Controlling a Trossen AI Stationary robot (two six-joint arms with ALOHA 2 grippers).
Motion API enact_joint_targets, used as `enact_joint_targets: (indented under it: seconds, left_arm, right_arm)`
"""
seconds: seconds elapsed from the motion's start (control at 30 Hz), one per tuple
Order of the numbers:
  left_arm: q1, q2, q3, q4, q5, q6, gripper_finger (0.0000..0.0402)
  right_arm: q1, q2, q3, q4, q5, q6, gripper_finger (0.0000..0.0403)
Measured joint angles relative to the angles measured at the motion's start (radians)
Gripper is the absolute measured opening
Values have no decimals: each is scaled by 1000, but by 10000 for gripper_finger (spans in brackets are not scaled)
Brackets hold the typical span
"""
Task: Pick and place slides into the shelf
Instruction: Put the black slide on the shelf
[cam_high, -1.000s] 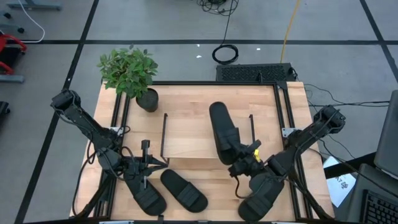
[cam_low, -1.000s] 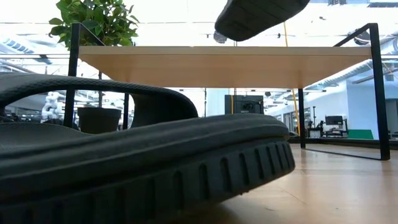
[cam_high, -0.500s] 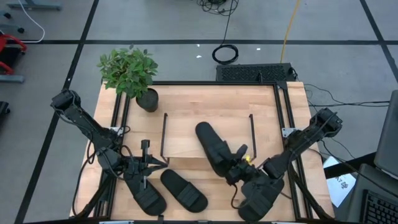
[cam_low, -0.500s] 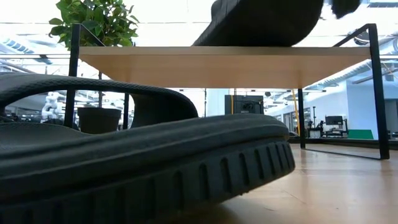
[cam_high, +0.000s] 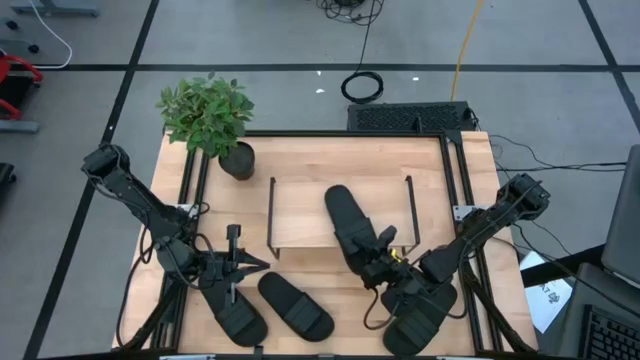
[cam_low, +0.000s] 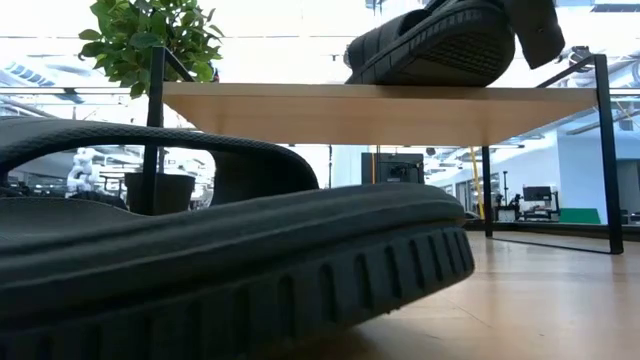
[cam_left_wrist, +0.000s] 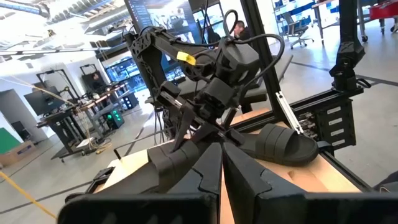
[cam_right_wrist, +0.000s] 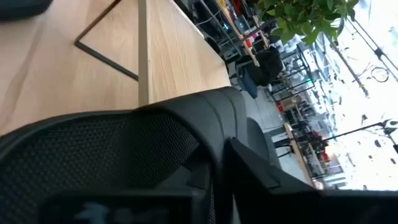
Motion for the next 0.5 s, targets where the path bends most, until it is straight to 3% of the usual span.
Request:
enact_joint_targets:
  seconds: [0.27, 0.5]
  left_arm:
    - [0, 0, 0, 0, 0, -1, 21]
    - [0, 0, 0, 0, 0, 0, 21]
  right_arm:
    - [2, 2, 36, -1, 11, -15, 164]
    - [2, -2, 97, 0, 50, -55, 193]
